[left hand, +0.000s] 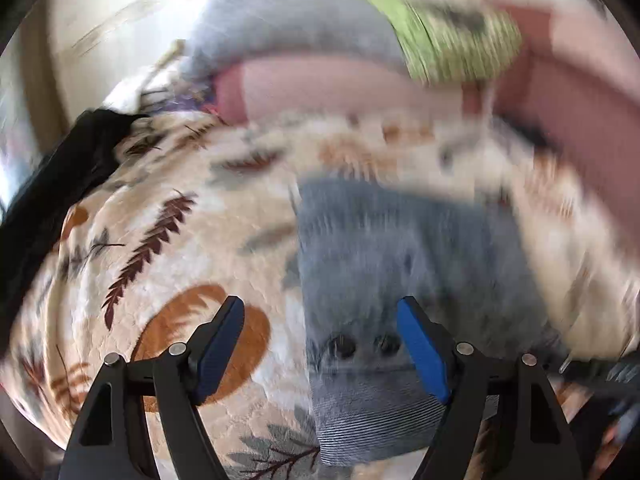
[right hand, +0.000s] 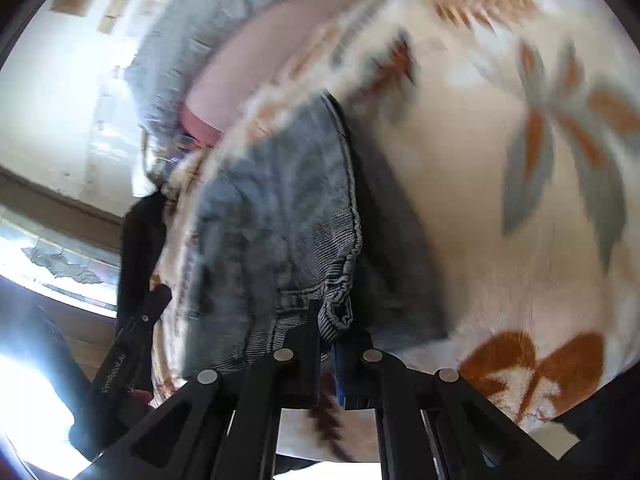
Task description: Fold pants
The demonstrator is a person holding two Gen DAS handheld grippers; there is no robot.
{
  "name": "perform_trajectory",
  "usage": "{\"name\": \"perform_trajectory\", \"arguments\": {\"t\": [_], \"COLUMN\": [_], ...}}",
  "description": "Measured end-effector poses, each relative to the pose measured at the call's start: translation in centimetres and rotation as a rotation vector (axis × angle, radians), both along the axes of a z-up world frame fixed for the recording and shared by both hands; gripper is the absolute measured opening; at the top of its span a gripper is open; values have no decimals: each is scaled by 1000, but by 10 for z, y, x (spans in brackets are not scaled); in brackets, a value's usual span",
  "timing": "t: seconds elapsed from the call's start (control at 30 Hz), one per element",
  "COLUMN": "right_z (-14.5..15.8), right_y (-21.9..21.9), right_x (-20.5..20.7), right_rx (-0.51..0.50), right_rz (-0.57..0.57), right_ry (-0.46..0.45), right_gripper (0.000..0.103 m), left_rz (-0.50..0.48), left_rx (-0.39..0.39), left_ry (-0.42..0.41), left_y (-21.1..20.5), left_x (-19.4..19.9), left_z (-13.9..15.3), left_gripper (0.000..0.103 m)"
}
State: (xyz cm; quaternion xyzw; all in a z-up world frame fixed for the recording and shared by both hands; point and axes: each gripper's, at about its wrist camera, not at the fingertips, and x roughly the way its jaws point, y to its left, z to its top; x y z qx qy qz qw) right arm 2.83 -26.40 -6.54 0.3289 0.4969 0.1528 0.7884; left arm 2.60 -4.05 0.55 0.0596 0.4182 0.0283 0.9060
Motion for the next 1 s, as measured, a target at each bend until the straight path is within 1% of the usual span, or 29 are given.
{"name": "perform_trajectory", "arguments": {"t": [0.03,0.07,0.1,0.13,0.2,0.23,0.3,0.37,0.43,0.47,0.5,0.53,0.57,0.6,0.63,0.67,0.7,0.77,0.83,0.9,1.0], "right_z": [0,1,2,6,19,26,47,75,91,94,93,80,66,53,26,7,6,9,16,35,64], "right_y": [-1,-4,-6,-11,-24,-27,-30,-24,-13,-6,4,10,14,18,19,13,9,4,6,10,19], "right_x": [0,0,0,-1,-8,-10,-14,-13,-9,-4,3,12,17,21,25,22,20,19,19,20,29], "right_rx": [4,32,42,40,15,9,-26,-31,-40,-47,-46,-34,-53,-95,-136,-74,-68,-57,-76,-103,-104], "right_rz": [5,12,15,22,13,6,-6,15,40,58,73,89,105,112,117,105,86,82,97,112,128], "right_ry": [-4,4,12,19,-1,-11,-67,-135,-188,-201,-190,-143,-108,-76,-4,6,-7,18,48,19,-44], "right_gripper": [5,8,9,10,14,17,16,16,16,17,20,21,21,21,21,17,4,3,5,11,12], "left_rz": [-8,-6,-5,1,13,10,11,21,25,24,23,22,22,24,23,22,23,21,22,21,21], "left_rx": [63,105,114,106,83,84,84,70,61,58,57,56,54,49,42,36,31,22,10,2,-12], "left_ry": [26,3,-32,-23,-11,-14,-24,-32,-32,-31,-29,-30,-31,-31,-31,-26,-31,-33,-31,-33,-32], "left_y": [-7,-10,-11,-11,-7,-7,-7,-5,-6,-6,-5,-5,-5,-5,-4,-4,-4,-2,-1,1,2], "left_x": [2,1,-3,-2,-1,-1,-3,-4,-4,-4,-4,-4,-5,-5,-4,-4,-4,-4,-3,-4,-4], "left_z": [-12,-17,-16,-16,-15,-15,-16,-17,-17,-17,-17,-17,-17,-17,-17,-18,-18,-18,-19,-18,-19], "left_gripper": [79,79,79,79,79,79,79,79,79,79,79,79,79,79,79,79,80,80,80,80,80]}}
